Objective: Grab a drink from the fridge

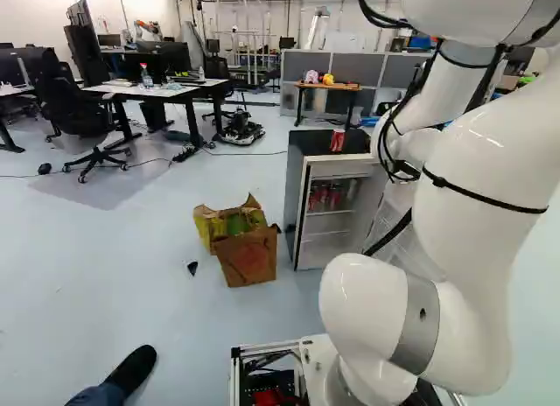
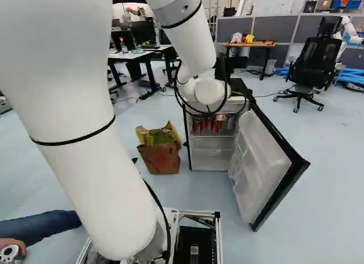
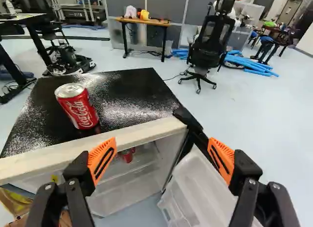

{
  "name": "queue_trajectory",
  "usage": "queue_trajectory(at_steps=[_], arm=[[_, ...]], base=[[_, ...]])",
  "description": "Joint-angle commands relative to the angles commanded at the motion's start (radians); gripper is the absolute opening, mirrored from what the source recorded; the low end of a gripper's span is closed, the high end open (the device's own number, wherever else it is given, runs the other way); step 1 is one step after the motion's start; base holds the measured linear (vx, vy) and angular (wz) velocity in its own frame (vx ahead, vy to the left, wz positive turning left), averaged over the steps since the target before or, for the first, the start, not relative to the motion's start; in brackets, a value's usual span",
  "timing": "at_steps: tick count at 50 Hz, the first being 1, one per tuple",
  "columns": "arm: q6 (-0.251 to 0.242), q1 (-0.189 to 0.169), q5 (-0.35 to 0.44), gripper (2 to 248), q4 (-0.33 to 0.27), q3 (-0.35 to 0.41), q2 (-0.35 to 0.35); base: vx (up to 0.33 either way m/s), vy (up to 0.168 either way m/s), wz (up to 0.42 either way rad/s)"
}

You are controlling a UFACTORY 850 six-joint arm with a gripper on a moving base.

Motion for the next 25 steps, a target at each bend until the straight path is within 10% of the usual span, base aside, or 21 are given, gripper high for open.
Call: queue_trajectory(at_steps=[25], arm=[[0.0,-0.083,-0.114,247,0.022,-0.022,0.036]], base=[[0.0,0.0,0.0]])
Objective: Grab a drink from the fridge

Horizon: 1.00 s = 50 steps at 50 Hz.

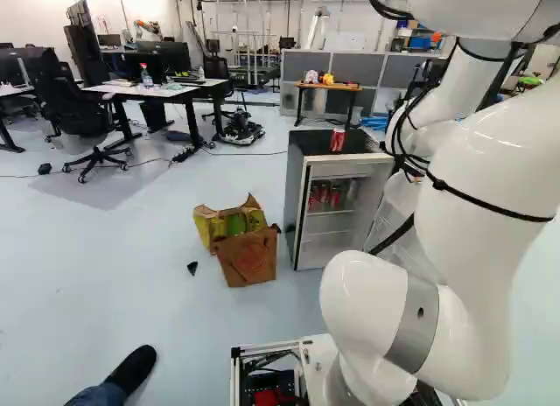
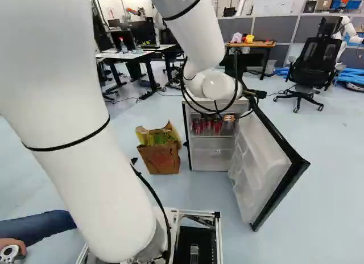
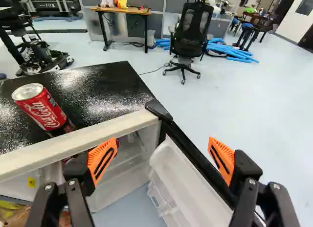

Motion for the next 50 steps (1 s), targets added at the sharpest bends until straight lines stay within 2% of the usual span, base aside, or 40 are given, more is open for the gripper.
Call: queue_trajectory(at_steps=[15,50], arm=[[0.0,-0.049,-0.07,247,0.013,-0.022,0.002],[0.0,-0.149,-0.22,247,0.055,-0.108,-0.077]], base=[[0.0,0.0,0.0],[0.0,0.0,0.0]])
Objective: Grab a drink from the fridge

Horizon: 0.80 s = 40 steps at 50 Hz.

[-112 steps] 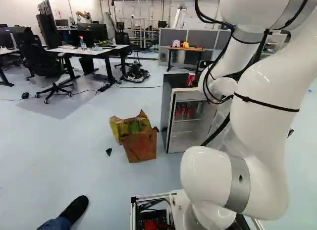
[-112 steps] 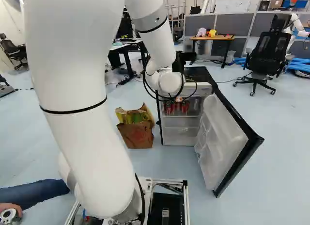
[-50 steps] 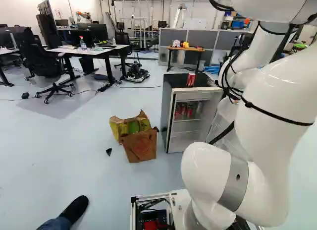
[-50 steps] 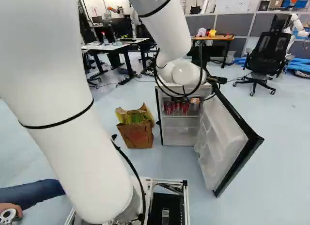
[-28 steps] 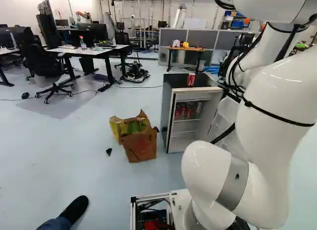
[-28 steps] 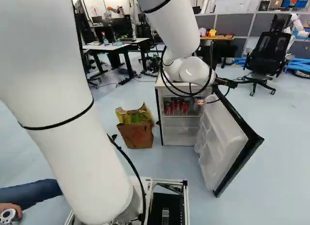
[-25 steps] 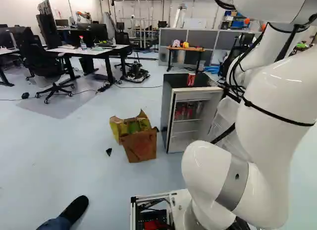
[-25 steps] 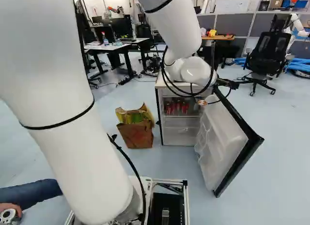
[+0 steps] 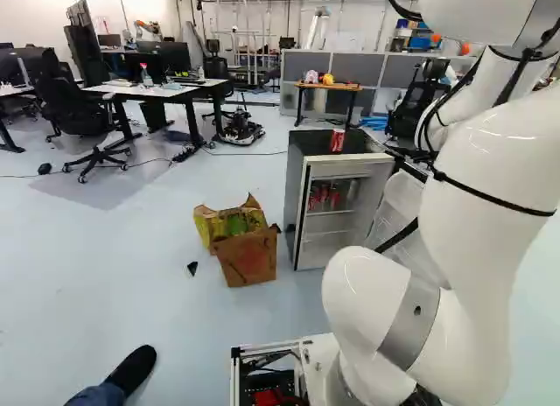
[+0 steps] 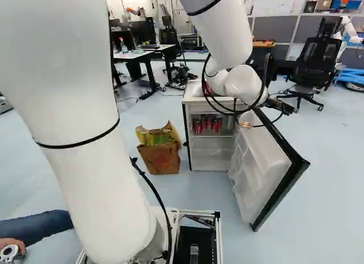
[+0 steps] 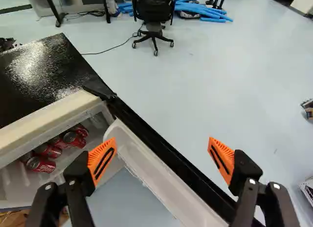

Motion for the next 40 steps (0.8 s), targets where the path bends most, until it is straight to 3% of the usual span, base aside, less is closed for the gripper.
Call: queue_trajectory(at_steps=[40], arm=[[0.0,-0.076,-0.152,247,0.092,-0.165,-0.142]], base=[[0.0,0.0,0.0]])
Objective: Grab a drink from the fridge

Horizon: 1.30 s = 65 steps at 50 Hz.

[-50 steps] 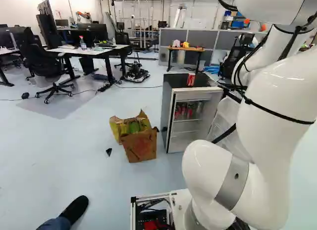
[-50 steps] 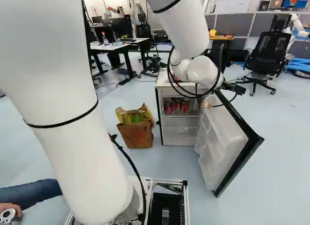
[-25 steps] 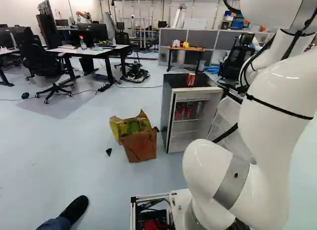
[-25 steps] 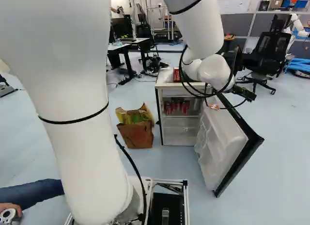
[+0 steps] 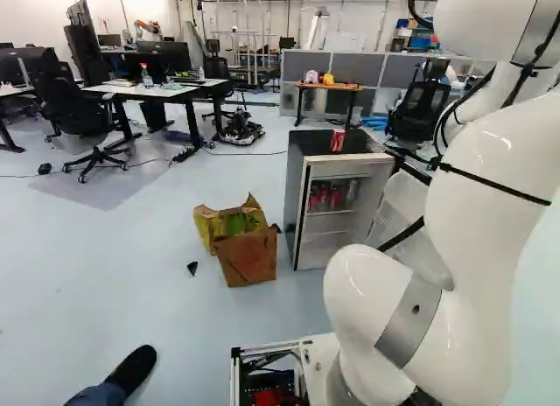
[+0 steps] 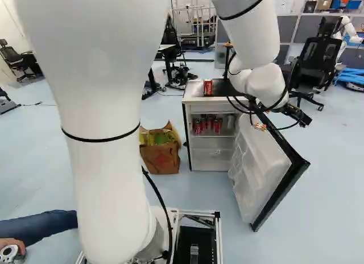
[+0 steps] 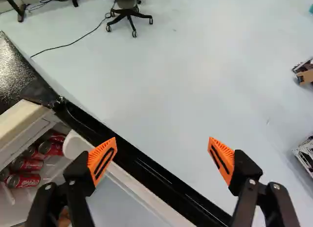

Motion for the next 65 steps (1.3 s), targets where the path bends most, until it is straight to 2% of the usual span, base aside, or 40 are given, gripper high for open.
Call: queue_trajectory(at_steps=[27,65], arm=[[0.0,-0.061,-0.112,247,0.092,-0.1,-0.081],[0.0,-0.169,-0.273,247,0.219,-0.198,-0.156]], base=[[0.0,0.0,0.0],[0.0,0.0,0.0]])
